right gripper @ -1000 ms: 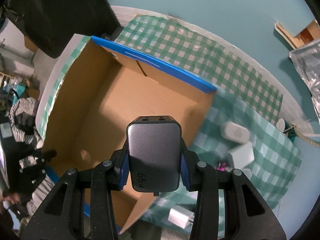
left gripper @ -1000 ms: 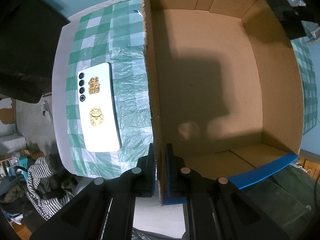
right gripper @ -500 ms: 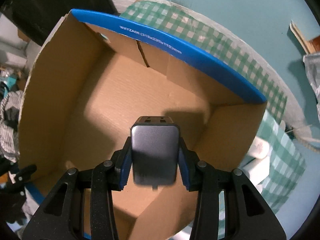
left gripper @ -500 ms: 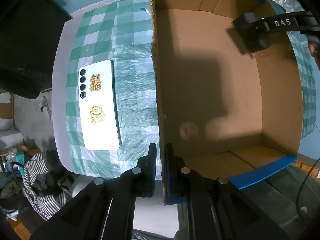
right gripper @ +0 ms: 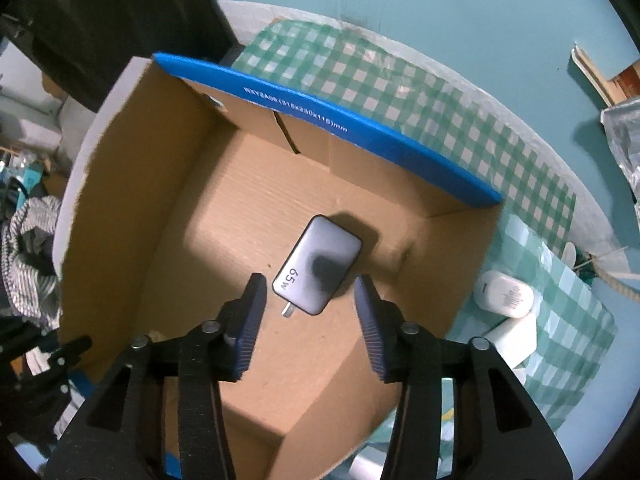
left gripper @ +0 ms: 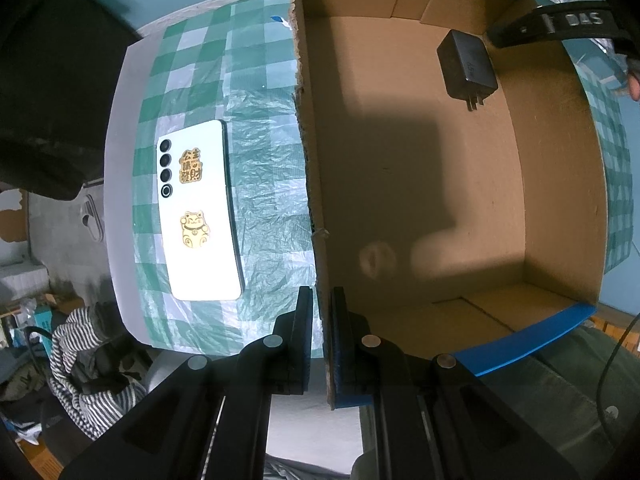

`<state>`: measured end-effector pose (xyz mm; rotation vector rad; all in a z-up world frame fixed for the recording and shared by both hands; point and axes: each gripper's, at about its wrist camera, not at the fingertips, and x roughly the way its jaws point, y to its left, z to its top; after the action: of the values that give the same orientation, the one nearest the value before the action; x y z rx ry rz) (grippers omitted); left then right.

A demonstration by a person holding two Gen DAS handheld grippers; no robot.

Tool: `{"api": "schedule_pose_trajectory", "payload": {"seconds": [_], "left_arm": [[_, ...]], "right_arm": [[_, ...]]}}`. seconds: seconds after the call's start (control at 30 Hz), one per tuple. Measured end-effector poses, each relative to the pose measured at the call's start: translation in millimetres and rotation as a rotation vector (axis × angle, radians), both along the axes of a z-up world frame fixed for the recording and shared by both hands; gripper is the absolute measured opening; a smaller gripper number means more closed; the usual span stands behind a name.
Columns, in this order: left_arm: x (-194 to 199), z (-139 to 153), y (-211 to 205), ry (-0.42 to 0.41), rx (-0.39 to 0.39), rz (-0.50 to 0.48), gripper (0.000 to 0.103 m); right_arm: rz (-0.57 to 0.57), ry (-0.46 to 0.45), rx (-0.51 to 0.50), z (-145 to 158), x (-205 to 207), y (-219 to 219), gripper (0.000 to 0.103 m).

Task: Organize rigid objects
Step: 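Move the right gripper back to the table toward the mint-green tin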

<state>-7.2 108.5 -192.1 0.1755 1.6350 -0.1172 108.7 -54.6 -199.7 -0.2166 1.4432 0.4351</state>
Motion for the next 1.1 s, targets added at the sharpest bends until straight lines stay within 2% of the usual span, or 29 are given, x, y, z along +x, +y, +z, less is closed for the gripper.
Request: {"api": "schedule_pose_trajectory", "payload": {"seconds": [0.03,0.23,0.53,0.83,1.1], "left_arm": [[-0.1,-0.2,-0.1,0.0,0.001,-0.001,0.009],[-0.3,0.5,-1.4,0.0,0.003,-0.005,0.009],[-0.1,1.4,-2.7,0.003,0.006,-0.012,0.009],[0.3,2.3,-2.5,0.002,0.001,-0.006,0.009],[1.2,2.6,-1.6,0.005,0.005,-0.007,0.009]], "right_arm": [[-0.004,-0.023,0.0,3.5,-1.2,-2.4,0.054],[-0.046,-0.071,0.031,30.3,-8.4,-29.0,0.058],[-0.108,-0.088,0.008,46.1,-20.4,-84.5,0.06],[-0.167,-0.041,-0.034,24.1,-30.5,-126.9,0.06],[-0.161,0.004,-0.031,-1.8,-42.6,-134.7,0.06]]}}
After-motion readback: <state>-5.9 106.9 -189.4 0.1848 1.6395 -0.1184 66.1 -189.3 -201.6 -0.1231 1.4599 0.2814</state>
